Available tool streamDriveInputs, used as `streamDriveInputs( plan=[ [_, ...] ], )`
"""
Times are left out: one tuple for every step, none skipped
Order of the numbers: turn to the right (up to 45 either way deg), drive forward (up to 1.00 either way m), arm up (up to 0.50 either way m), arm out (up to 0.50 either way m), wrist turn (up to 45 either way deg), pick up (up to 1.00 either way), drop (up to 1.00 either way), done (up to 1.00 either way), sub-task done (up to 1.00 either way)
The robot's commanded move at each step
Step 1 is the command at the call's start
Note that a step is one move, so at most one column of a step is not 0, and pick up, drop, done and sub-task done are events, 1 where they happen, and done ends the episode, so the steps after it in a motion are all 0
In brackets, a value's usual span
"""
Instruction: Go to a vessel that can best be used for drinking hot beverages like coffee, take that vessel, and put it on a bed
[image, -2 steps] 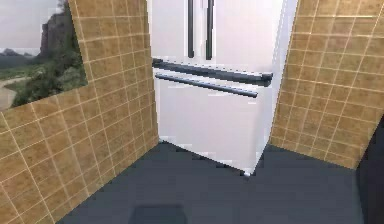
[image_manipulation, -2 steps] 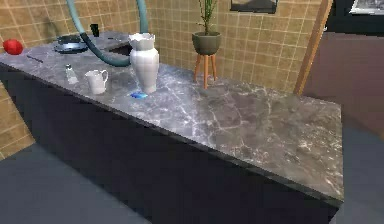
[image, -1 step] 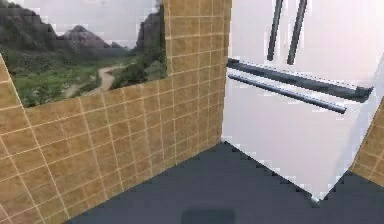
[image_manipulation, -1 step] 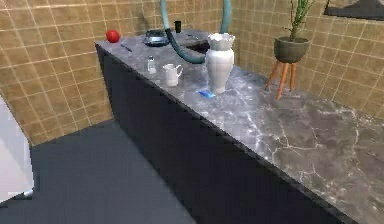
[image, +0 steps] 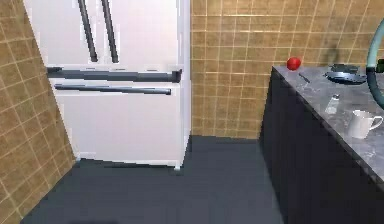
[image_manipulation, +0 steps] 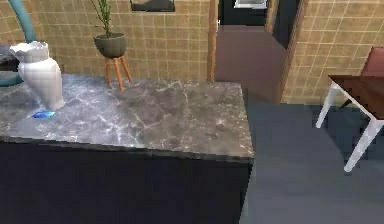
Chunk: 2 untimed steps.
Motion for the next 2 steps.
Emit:
streamDriveInputs(
  plan=[
    [27.0,0.0,0.0,0.0,0.0,0.0,0.0,0.0,0.0],
    [0.0,0.85,0.0,0.0,0.0,0.0,0.0,0.0,0.0]
  ],
)
